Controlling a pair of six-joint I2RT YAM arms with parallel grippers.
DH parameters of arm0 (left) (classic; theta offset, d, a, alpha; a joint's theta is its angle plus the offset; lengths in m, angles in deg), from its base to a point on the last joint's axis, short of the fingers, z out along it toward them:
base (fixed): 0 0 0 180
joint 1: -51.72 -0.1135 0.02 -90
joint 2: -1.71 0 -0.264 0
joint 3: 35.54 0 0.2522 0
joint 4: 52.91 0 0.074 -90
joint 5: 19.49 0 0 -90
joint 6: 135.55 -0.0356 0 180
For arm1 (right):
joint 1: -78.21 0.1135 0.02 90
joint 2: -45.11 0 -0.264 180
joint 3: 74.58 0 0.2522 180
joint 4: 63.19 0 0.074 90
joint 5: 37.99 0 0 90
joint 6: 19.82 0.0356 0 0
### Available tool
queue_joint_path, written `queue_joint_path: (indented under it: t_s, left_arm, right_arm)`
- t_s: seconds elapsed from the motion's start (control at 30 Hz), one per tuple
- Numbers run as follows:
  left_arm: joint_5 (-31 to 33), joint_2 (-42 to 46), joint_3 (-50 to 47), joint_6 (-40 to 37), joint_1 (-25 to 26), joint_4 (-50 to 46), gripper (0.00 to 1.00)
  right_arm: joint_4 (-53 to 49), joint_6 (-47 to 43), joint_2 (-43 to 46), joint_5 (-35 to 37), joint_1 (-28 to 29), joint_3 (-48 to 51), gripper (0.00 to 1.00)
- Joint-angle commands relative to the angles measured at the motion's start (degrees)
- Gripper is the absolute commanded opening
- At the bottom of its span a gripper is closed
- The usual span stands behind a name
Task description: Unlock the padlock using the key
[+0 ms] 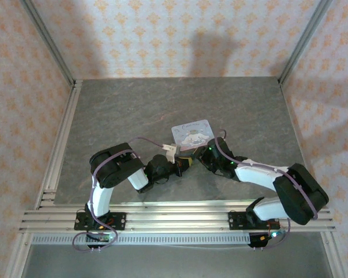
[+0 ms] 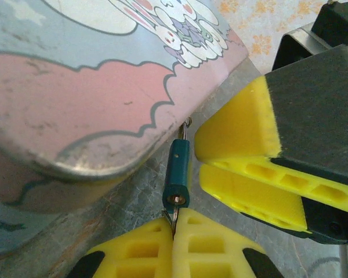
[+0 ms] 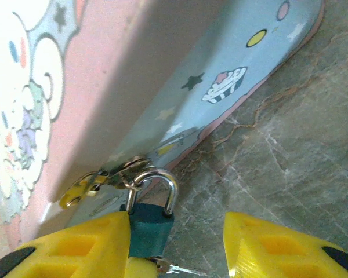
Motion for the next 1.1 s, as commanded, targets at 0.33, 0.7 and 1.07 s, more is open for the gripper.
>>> queue_joint_path:
  t_s: [0.33,0.7,1.07]
  left_arm:
    - [-0.7,-0.7,0.1,2.1,0.9,0.2,0.00]
    - [-1.3,-0.8,0.1,2.4,0.9,0.1,0.00]
    - [-2.5,-1.6,-0.1,1.9,0.9,-0.1,0.00]
  right_arm:
    - [10.9,-0.9,-2.9,-1.4,0.5,1.1,0.47]
    - [13.0,0.6,-7.2,-2.4,0.8,0.9,0.47]
    - [14.2,2.1,-10.3,-3.6,0.9,0.0,0.22]
